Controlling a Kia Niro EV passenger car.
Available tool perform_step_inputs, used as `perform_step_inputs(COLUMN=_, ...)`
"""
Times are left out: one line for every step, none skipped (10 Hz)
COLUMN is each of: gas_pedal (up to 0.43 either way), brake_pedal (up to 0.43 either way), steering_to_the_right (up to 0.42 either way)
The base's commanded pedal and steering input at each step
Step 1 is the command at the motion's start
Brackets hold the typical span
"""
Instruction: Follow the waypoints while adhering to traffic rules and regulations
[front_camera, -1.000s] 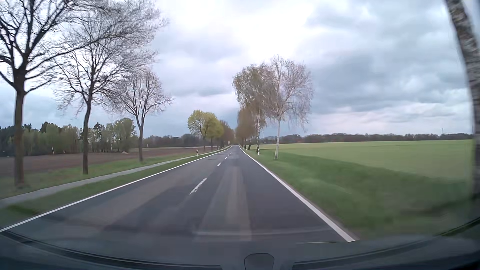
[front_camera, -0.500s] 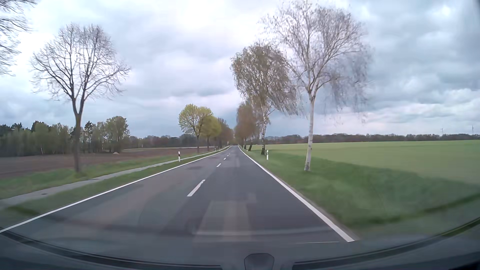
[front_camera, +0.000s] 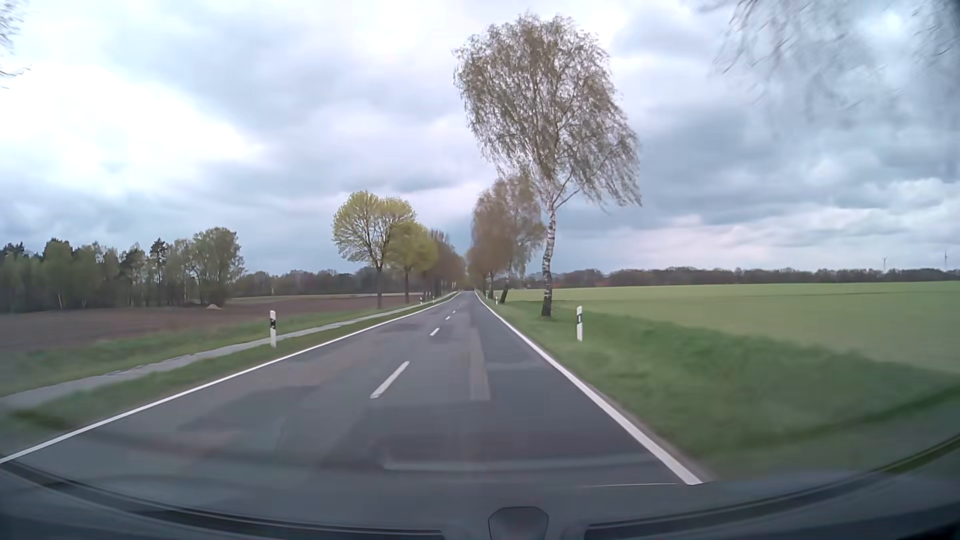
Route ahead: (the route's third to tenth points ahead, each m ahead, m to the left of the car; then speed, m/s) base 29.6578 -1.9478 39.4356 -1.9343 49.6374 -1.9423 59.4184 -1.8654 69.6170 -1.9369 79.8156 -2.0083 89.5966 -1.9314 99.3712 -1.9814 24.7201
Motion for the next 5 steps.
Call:
perform_step_inputs(gas_pedal=0.130, brake_pedal=0.000, steering_to_the_right=-0.003)
perform_step_inputs(gas_pedal=0.130, brake_pedal=0.000, steering_to_the_right=-0.003)
perform_step_inputs(gas_pedal=0.130, brake_pedal=0.000, steering_to_the_right=-0.003)
perform_step_inputs(gas_pedal=0.130, brake_pedal=0.000, steering_to_the_right=-0.003)
perform_step_inputs(gas_pedal=0.130, brake_pedal=0.000, steering_to_the_right=-0.003)
